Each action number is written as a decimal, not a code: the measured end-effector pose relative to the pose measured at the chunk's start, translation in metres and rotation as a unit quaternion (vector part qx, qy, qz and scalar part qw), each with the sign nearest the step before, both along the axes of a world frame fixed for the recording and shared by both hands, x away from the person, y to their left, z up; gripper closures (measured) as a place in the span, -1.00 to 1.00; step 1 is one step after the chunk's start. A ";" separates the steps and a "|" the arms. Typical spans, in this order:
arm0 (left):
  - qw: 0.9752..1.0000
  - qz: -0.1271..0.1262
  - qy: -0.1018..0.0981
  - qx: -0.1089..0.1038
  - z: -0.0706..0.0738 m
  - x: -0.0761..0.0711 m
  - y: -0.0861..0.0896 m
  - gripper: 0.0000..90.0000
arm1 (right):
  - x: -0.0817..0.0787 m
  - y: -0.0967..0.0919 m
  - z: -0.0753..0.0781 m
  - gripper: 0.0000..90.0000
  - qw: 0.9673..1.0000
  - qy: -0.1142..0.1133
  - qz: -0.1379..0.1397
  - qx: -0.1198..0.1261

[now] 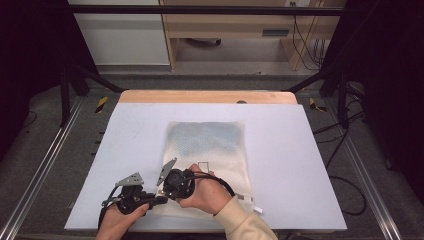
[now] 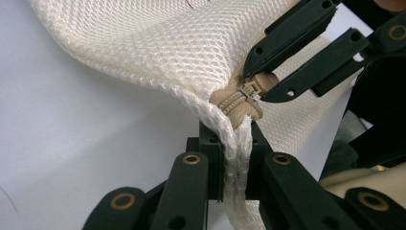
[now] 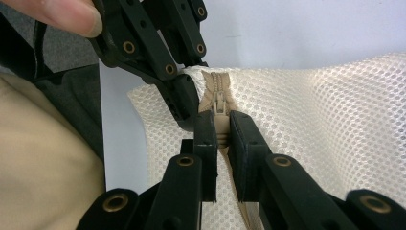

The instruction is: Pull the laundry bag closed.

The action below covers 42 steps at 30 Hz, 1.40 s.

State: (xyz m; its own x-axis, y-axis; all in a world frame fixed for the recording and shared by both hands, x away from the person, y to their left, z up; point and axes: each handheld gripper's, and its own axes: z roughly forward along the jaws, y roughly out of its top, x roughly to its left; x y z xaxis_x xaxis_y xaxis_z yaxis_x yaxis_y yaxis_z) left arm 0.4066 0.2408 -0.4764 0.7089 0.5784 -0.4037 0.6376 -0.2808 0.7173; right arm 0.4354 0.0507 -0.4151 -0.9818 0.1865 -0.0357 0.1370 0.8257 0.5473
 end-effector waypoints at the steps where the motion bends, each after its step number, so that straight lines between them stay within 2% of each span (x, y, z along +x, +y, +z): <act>1: 1.000 -0.001 -0.001 -0.001 0.000 0.000 0.000 0.85 | 0.000 0.000 0.000 0.83 1.000 0.001 0.000 -0.001; 8: 1.000 -0.005 0.003 0.002 0.000 -0.001 -0.001 0.85 | 0.001 -0.002 -0.004 0.83 1.000 0.007 -0.001 -0.007; 9: 1.000 -0.002 0.001 0.012 0.000 0.000 -0.001 0.85 | 0.001 -0.002 -0.005 0.83 1.000 0.001 0.002 -0.007; 10: 1.000 -0.002 0.001 0.012 0.000 0.000 -0.001 0.86 | 0.001 -0.002 -0.005 0.83 1.000 0.001 0.002 -0.007; 11: 0.999 -0.002 -0.004 0.031 0.001 -0.001 -0.001 0.87 | 0.000 -0.001 -0.003 0.83 1.000 0.002 0.006 0.013; 12: 1.000 -0.002 0.002 0.023 0.000 0.000 -0.001 0.87 | 0.000 -0.002 -0.002 0.83 1.000 0.003 0.006 0.015; 14: 0.999 -0.006 0.001 0.037 -0.001 0.000 -0.002 0.87 | -0.001 0.000 0.002 0.83 1.000 -0.010 0.004 0.023; 17: 0.999 -0.009 0.001 0.047 -0.002 0.000 -0.003 0.87 | -0.003 0.005 0.001 0.83 1.000 -0.024 0.007 0.013; 25: 1.000 0.002 0.000 0.029 0.001 0.000 0.000 0.87 | -0.004 0.001 0.002 0.83 1.000 -0.018 0.005 0.009; 31: 1.000 0.003 0.000 0.029 0.002 0.000 0.000 0.87 | -0.004 0.000 -0.006 0.84 1.000 -0.012 -0.002 0.003; 34: 1.000 0.001 0.000 0.030 0.002 0.000 0.000 0.87 | -0.005 0.000 -0.007 0.84 1.000 -0.015 -0.001 -0.005; 35: 1.000 0.002 0.003 0.020 0.003 0.000 0.001 0.87 | -0.006 0.000 -0.008 0.84 1.000 -0.020 0.001 -0.011; 39: 1.000 -0.003 0.004 0.026 0.005 -0.001 0.000 0.87 | -0.006 -0.001 -0.011 0.84 1.000 -0.018 -0.005 -0.012; 42: 1.000 -0.003 0.004 0.017 0.006 0.000 0.002 0.87 | -0.007 -0.003 -0.010 0.84 1.000 -0.021 -0.009 -0.011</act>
State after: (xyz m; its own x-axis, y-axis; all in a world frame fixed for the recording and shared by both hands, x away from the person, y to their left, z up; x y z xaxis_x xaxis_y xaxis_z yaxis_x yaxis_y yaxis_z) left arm 0.4067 0.2431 -0.4703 0.7091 0.5879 -0.3894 0.6418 -0.3093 0.7018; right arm 0.4285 0.0481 -0.4252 -0.9757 0.2037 -0.0807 0.1301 0.8349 0.5348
